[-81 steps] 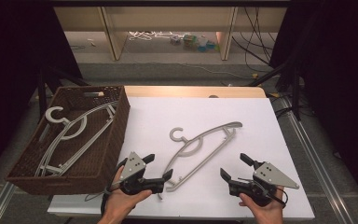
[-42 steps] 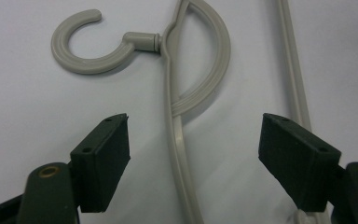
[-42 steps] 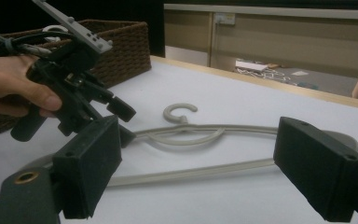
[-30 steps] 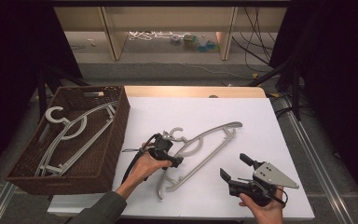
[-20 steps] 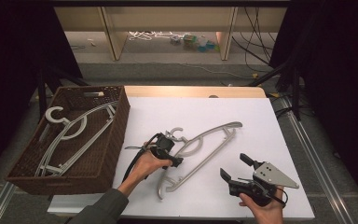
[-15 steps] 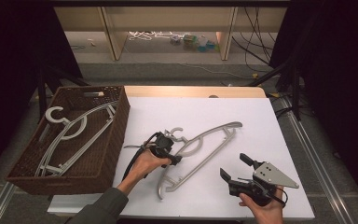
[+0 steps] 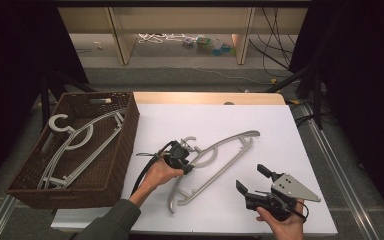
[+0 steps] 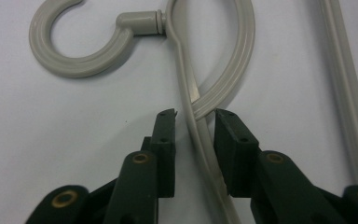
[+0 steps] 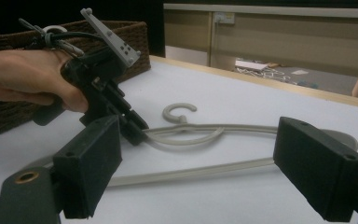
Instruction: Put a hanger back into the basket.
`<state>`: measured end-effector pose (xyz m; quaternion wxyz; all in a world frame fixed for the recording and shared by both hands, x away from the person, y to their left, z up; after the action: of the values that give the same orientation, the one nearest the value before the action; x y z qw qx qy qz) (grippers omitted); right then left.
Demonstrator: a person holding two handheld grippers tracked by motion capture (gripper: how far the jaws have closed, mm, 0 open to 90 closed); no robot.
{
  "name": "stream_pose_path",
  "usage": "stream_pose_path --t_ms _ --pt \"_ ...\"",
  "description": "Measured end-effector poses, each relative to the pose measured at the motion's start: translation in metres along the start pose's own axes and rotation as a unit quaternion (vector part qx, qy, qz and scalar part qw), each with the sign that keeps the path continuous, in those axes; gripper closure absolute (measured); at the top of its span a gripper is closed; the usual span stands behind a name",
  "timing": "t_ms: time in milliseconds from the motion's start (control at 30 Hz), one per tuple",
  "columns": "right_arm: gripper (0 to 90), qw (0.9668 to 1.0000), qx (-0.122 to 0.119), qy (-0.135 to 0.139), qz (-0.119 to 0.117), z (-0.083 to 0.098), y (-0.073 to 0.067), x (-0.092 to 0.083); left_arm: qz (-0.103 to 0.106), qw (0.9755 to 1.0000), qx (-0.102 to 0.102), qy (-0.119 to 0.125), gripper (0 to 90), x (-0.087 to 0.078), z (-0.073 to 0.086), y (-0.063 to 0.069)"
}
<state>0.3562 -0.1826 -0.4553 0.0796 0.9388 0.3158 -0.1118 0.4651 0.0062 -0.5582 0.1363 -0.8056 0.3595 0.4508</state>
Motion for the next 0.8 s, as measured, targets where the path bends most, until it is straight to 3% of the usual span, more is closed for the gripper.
stream_pose_path --t_ms 67,100,133,167,200,333,367,400,700,767,800 --pt "16.1 1.0 -0.002 -0.003 0.0 0.0 -0.001 -0.001 0.005 1.0 0.001 -0.005 75.7 -0.001 0.001 -0.002" --pt "16.1 1.0 0.003 0.006 -0.004 -0.001 -0.002 0.001 0.007 0.9998 -0.017 0.0 76.1 0.0 0.0 -0.001" --pt "16.1 1.0 -0.001 -0.001 0.0 0.0 0.0 0.0 0.007 0.9999 -0.012 -0.005 76.4 -0.002 0.002 -0.003" --pt "16.1 1.0 0.0 0.001 -0.001 0.0 0.0 0.0 0.009 0.9994 -0.029 0.014 77.0 0.0 -0.001 -0.003" --pt "16.1 1.0 -0.001 0.001 0.0 0.0 0.0 0.0 0.012 0.9996 -0.024 0.009 77.4 -0.001 0.001 -0.005" --pt "16.2 1.0 -0.001 0.001 0.0 0.0 0.0 0.0 0.02 0.9974 -0.063 0.027 80.0 -0.001 0.0 -0.008" --pt "16.2 1.0 -0.002 0.001 -0.001 0.0 0.0 0.0 0.021 0.9982 -0.052 0.019 80.5 -0.002 0.002 -0.01" --pt "16.2 1.0 -0.002 0.001 -0.001 0.0 0.0 0.0 0.02 0.9967 -0.071 0.035 80.9 0.0 -0.001 -0.009" --pt "16.2 1.0 0.0 0.0 -0.004 -0.001 -0.001 -0.001 0.008 0.9977 -0.058 0.035 81.1 -0.001 -0.002 -0.009" --pt "16.2 1.0 -0.001 0.0 -0.005 0.0 -0.001 0.0 0.012 0.9988 -0.045 0.017 81.1 -0.002 0.001 -0.01" --pt "16.2 1.0 -0.003 -0.004 0.0 0.0 0.0 -0.001 0.011 0.9982 -0.054 0.025 81.1 -0.001 0.0 -0.008"
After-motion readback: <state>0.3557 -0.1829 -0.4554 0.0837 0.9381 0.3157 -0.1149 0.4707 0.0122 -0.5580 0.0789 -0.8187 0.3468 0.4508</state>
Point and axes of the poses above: each handheld gripper's, and its own axes: x roughly forward along the jaws, z roughly out of its underside, y roughly to its right, the point moved 10 cm from there along x, roughly forward along the jaws, and after that the axes turned 7 degrees about -x, right-handed, at the moved point
